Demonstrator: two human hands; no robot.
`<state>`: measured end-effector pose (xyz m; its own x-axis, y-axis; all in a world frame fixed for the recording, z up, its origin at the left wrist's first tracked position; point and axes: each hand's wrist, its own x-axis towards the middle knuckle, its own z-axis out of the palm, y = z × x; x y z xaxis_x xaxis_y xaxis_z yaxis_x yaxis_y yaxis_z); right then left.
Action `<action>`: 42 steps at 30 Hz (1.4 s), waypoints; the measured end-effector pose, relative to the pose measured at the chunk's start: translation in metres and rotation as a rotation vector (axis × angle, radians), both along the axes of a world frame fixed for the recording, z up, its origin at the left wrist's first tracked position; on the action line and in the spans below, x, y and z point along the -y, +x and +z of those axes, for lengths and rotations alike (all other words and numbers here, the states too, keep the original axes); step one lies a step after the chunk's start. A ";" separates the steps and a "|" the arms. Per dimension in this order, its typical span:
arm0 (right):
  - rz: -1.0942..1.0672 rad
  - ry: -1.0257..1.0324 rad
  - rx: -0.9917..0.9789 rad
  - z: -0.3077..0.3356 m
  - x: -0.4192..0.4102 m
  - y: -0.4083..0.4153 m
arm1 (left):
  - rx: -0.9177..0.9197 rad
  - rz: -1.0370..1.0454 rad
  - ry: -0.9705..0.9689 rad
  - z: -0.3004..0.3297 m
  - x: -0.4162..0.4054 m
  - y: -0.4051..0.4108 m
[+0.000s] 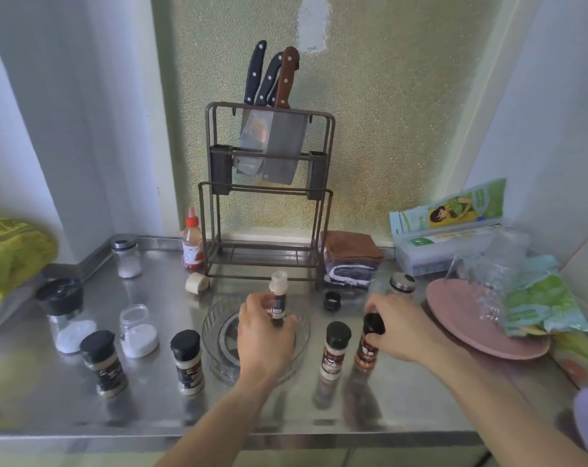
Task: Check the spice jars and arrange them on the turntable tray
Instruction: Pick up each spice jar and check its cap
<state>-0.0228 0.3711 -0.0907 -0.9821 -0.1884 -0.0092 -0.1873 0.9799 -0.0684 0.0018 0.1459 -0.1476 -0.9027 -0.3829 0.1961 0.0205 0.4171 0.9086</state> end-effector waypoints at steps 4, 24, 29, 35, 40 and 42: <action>0.004 -0.075 0.024 0.030 -0.002 -0.012 | 0.028 0.069 -0.039 0.000 -0.003 -0.026; 0.177 -0.048 0.113 -0.014 0.048 -0.139 | -0.089 0.074 -0.064 -0.005 -0.004 -0.074; 0.108 -0.808 0.173 0.050 0.065 -0.091 | -0.084 -0.100 0.203 0.010 -0.001 -0.051; 0.100 -1.011 0.125 0.101 0.080 -0.035 | -0.134 -0.285 0.608 0.041 0.003 -0.008; 0.254 -0.832 0.171 0.119 0.085 -0.004 | -0.141 -0.382 0.882 0.054 0.016 0.021; 0.315 -0.764 0.191 0.127 0.086 0.004 | -0.122 -0.455 0.974 0.056 0.021 0.028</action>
<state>-0.0188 0.2851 0.0365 -0.8773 -0.4746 0.0712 -0.3614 0.5559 -0.7486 0.0294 0.1254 -0.0913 -0.9946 -0.0569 0.0870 0.1040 -0.5530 0.8267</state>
